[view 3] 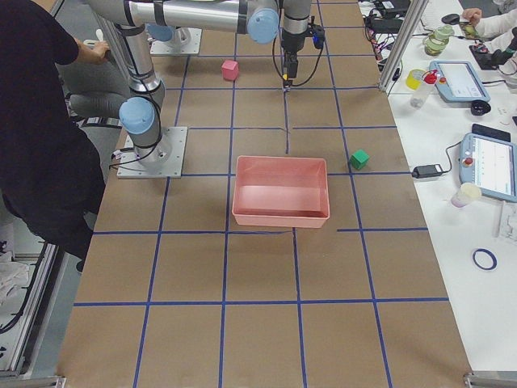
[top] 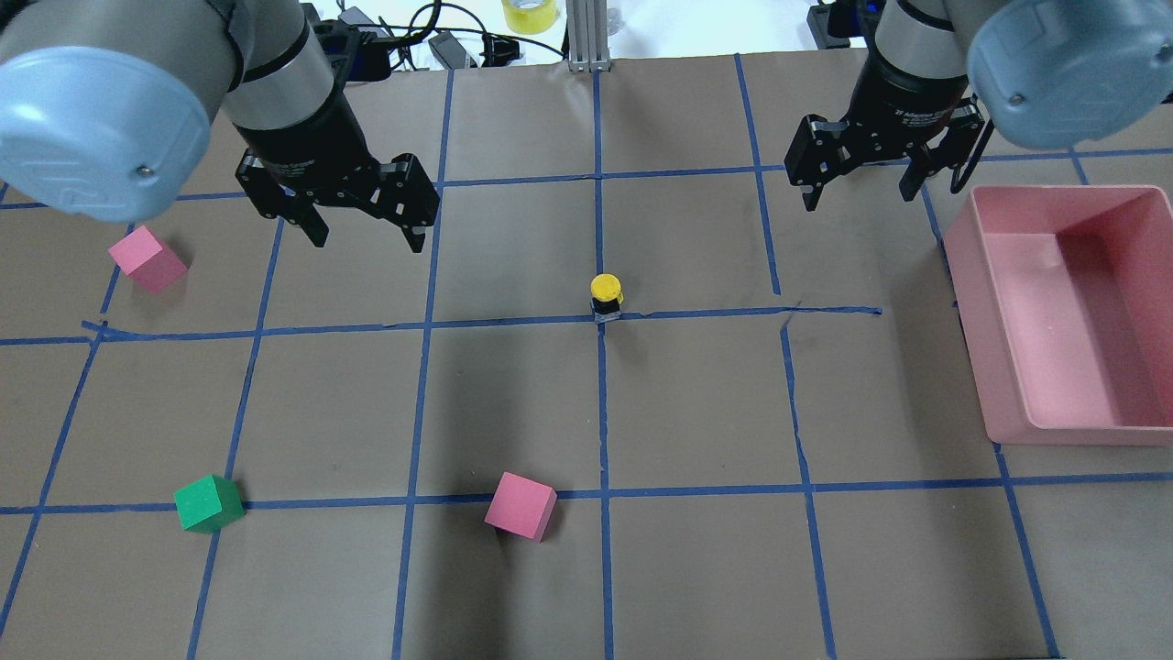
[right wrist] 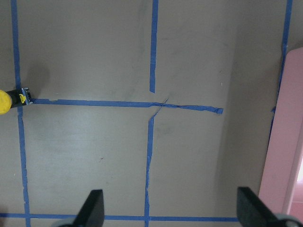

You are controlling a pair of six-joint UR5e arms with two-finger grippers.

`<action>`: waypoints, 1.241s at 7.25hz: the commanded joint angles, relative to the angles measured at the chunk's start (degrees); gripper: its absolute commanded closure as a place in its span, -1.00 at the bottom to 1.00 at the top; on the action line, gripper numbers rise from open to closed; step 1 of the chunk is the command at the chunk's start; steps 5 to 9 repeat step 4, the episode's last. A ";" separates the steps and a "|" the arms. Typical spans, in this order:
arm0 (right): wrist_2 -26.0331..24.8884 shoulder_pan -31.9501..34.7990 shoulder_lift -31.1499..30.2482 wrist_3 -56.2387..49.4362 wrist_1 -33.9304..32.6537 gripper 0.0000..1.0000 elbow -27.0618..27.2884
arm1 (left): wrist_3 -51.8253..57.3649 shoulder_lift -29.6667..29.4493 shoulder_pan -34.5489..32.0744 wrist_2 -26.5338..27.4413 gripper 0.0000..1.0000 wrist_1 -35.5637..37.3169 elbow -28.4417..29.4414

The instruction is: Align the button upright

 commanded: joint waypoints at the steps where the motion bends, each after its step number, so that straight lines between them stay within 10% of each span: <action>1: 0.03 0.00 -0.08 0.69 -0.02 -1.00 0.00 | -6.33 1.25 -0.07 1.27 -1.00 -0.24 0.10; 9: -0.40 0.00 0.00 0.17 -0.02 -1.00 0.00 | -6.01 1.60 0.19 0.66 -1.00 -0.07 -0.42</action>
